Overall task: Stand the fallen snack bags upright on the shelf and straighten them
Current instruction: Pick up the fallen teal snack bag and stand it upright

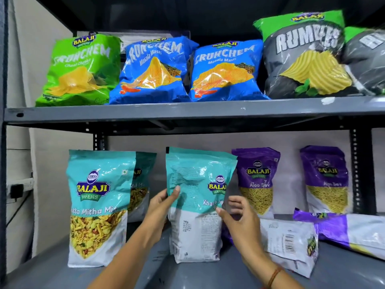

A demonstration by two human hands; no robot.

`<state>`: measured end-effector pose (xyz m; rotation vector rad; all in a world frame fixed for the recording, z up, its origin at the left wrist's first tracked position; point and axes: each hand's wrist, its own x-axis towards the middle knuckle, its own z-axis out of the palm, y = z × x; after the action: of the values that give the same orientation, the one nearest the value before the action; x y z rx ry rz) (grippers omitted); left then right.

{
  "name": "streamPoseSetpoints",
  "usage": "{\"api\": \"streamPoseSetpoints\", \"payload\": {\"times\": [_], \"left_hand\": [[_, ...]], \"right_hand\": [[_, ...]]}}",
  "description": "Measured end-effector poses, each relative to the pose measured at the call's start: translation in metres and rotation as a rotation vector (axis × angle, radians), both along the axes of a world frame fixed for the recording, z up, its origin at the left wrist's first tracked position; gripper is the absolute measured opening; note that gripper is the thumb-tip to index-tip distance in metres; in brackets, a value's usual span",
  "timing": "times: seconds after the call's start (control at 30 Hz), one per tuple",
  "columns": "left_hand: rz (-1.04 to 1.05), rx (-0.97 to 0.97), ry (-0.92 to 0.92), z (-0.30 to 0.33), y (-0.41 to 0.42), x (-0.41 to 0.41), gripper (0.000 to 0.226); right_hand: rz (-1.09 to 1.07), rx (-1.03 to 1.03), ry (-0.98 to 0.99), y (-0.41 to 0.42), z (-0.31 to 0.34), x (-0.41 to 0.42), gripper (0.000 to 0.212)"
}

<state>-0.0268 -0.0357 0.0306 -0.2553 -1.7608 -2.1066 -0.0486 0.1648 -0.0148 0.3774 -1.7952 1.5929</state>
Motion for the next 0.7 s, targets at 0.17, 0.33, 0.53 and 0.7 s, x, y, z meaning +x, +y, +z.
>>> {"api": "streamPoseSetpoints", "payload": {"times": [0.17,0.33,0.53,0.7], "left_hand": [[-0.132,0.244,-0.224,-0.023,-0.003,0.000,0.079],[-0.047,0.082,-0.261,-0.040,0.001,-0.001,0.067],[0.039,-0.059,-0.065,-0.050,-0.013,0.010,0.031],[0.071,-0.046,-0.059,-0.049,-0.016,0.006,0.026]], "right_hand": [[0.140,0.202,-0.091,-0.026,-0.036,0.032,0.058],[0.259,0.266,-0.282,-0.050,-0.030,0.036,0.138],[0.481,0.195,-0.366,-0.041,-0.020,0.017,0.112],[0.536,0.107,-0.364,-0.029,-0.019,0.007,0.086]]}}
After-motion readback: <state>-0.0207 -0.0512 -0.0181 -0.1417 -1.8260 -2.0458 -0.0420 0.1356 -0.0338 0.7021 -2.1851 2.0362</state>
